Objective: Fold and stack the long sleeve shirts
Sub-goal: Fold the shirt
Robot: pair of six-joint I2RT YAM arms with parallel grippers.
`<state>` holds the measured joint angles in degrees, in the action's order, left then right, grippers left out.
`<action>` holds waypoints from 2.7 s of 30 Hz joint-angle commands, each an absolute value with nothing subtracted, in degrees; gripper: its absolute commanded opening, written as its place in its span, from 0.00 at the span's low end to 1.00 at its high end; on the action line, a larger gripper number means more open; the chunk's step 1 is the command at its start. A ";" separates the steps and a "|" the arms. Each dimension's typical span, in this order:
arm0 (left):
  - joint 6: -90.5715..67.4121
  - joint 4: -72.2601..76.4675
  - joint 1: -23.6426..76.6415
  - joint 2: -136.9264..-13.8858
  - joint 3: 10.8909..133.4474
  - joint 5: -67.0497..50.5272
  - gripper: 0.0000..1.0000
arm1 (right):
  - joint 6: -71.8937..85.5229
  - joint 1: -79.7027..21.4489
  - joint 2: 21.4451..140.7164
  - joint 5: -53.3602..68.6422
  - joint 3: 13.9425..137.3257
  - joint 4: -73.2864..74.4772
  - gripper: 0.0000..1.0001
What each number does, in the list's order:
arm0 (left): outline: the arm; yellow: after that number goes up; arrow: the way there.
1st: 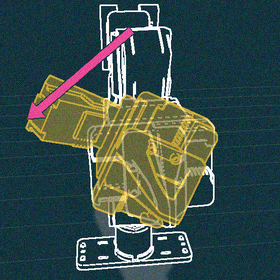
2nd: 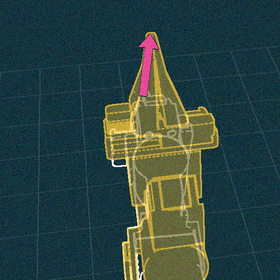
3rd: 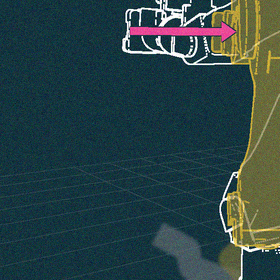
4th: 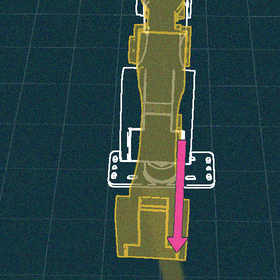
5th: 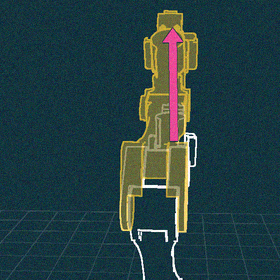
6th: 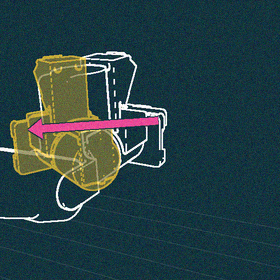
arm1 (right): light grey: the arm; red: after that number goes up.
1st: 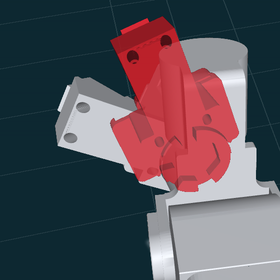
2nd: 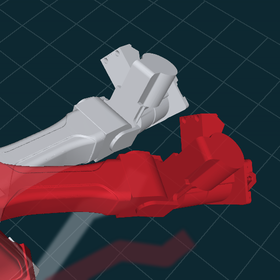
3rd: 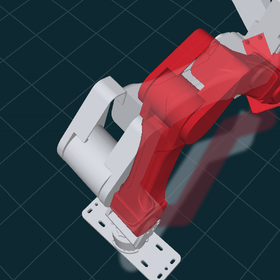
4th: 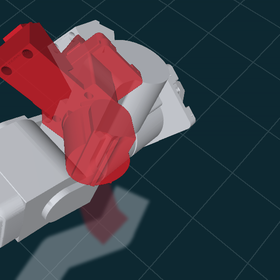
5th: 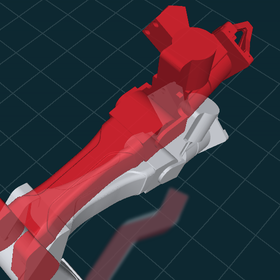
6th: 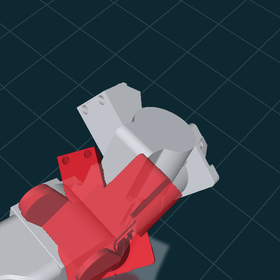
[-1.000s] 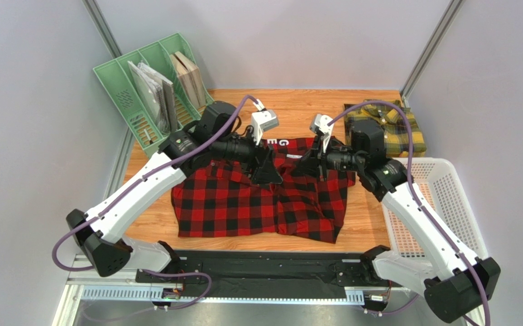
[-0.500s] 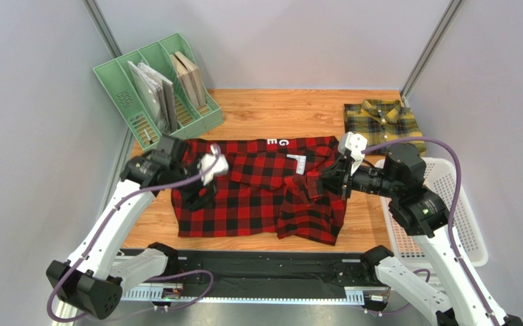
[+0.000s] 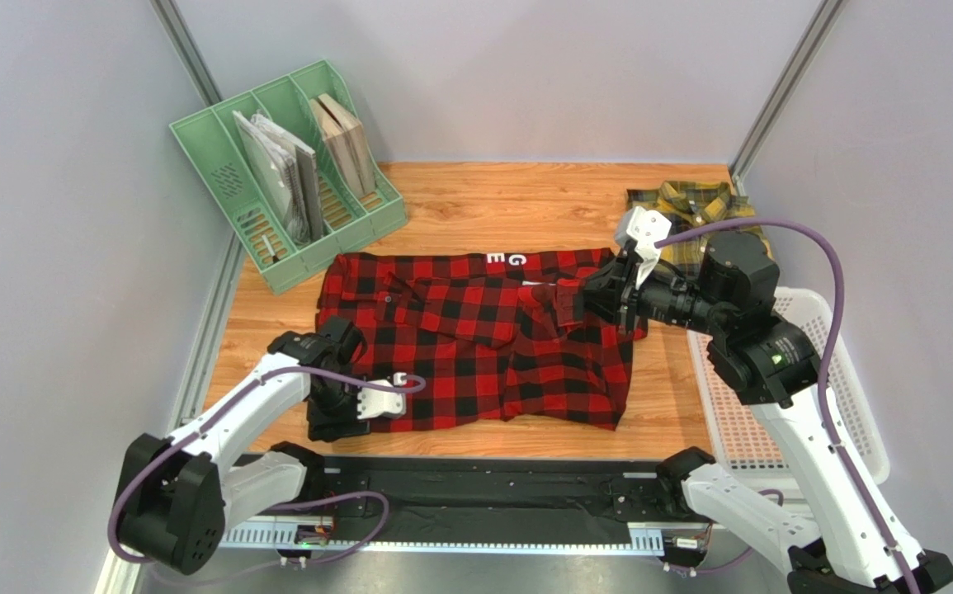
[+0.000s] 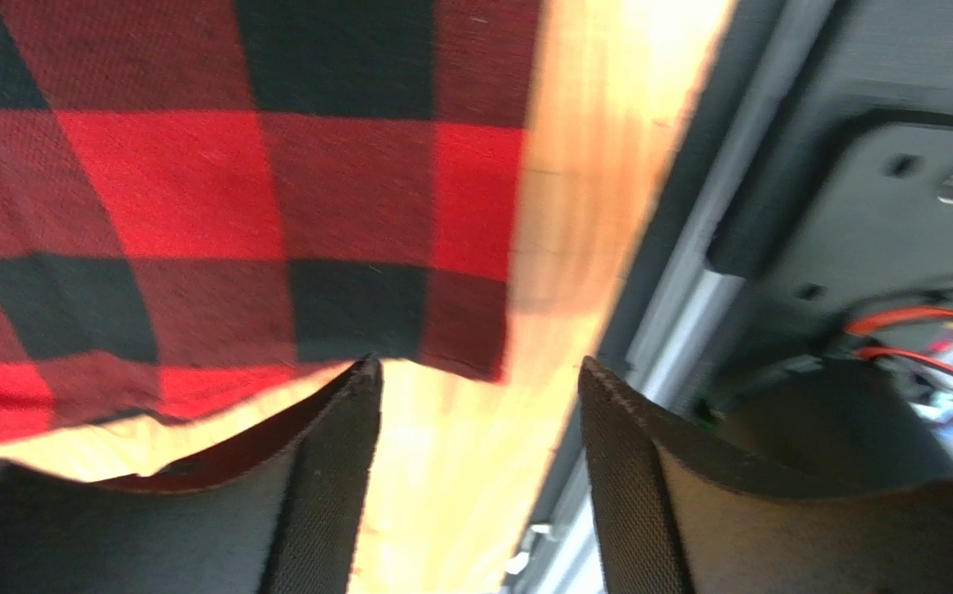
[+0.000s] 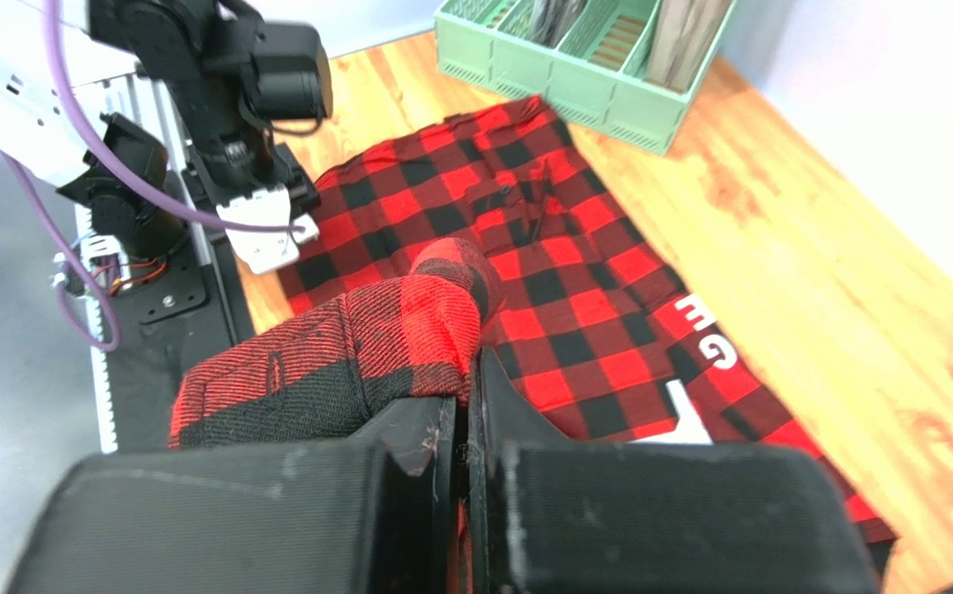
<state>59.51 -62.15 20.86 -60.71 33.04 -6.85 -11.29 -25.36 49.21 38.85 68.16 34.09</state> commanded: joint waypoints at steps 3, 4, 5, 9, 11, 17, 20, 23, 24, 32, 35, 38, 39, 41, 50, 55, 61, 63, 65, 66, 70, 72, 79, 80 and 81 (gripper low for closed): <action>64.16 -51.60 20.57 -66.53 31.91 -4.48 0.59 | -12.83 -25.49 49.66 36.65 72.33 33.13 0.00; 64.25 -51.33 20.83 -66.71 31.64 -4.66 0.57 | -12.83 -25.49 49.66 36.30 72.51 33.13 0.00; 64.42 -51.15 21.00 -67.06 31.12 -5.01 0.56 | -12.75 -25.49 49.57 36.04 72.68 33.22 0.00; 65.74 -52.11 21.88 -66.10 29.71 -5.88 0.50 | -13.18 -25.40 49.13 35.60 72.77 34.19 0.00; 66.18 -53.78 21.88 -64.78 29.53 -6.59 0.51 | -13.27 -25.40 49.04 35.60 72.60 34.54 0.00; 66.18 -55.63 22.15 -62.58 29.62 -6.15 0.51 | -13.01 -25.49 49.04 36.12 71.89 34.72 0.00; 66.27 -55.37 22.32 -63.54 29.62 -6.24 0.50 | -12.57 -25.40 48.96 36.21 71.63 34.72 0.00; 66.01 -55.11 22.59 -64.77 29.79 -6.15 0.25 | -12.39 -25.40 48.69 36.39 71.11 34.80 0.00; 65.92 -55.46 22.59 -64.86 29.97 -6.24 0.10 | -12.22 -25.31 48.43 36.47 71.02 34.89 0.00; 63.81 -63.88 21.80 -59.59 39.54 -10.55 0.00 | -13.62 -25.05 47.90 33.58 75.40 35.51 0.00; 64.16 -66.79 20.92 -61.08 43.50 -10.54 0.00 | -16.34 -24.17 50.18 34.80 78.82 35.60 0.00; 63.81 -66.28 19.78 -62.05 46.14 -10.37 0.00 | -19.85 -22.86 54.04 35.86 81.73 35.60 0.00; 63.72 -65.75 19.43 -62.49 46.58 -10.11 0.00 | -20.56 -22.33 55.18 37.08 84.00 35.42 0.00; 63.02 -64.43 18.46 -65.03 47.90 -9.58 0.00 | -22.06 -20.14 59.21 38.75 86.65 34.81 0.00; 61.09 -59.94 11.26 -75.75 57.74 -10.81 0.00 | -28.03 -16.26 75.13 47.10 101.07 31.29 0.00; 59.68 -57.05 10.37 -83.12 62.83 -10.20 0.00 | -28.92 -16.26 82.33 50.53 102.92 26.11 0.00; 59.42 -53.19 9.23 -89.64 65.03 -8.35 0.00 | -32.60 -16.09 86.83 51.42 104.15 25.05 0.00; 58.80 -52.65 8.53 -91.05 65.48 -8.17 0.00 | -33.40 -15.82 87.71 51.68 103.71 24.18 0.00; 57.92 -52.47 7.92 -92.72 66.09 -8.61 0.00 | -33.75 -15.82 88.76 51.94 103.71 23.30 0.00; 57.66 -52.47 7.74 -93.07 66.18 -8.87 0.00 | -34.10 -15.73 89.12 52.38 103.71 22.51 0.00; 56.52 -50.90 7.21 -93.87 65.66 -8.09 0.00 | -34.63 -15.73 91.31 53.26 103.62 19.17 0.00; 56.16 -50.54 6.86 -94.30 65.39 -7.82 0.00 | -34.37 -15.73 92.80 53.79 103.89 17.85 0.00; 53.36 -46.86 6.77 -96.76 65.13 -6.16 0.00 | -34.19 -15.82 93.96 53.88 100.55 15.39 0.00; 52.31 -46.24 6.68 -97.03 65.13 -5.72 0.01 | -34.02 -15.82 93.87 53.44 98.98 14.95 0.00; 49.77 -45.62 6.68 -97.55 65.30 -4.93 0.01 | -33.93 -15.73 93.69 53.35 98.27 14.33 0.00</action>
<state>55.07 -49.41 7.38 -96.38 64.10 -6.81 -32.88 -15.92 94.59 52.45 100.60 20.05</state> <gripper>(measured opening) 0.006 0.007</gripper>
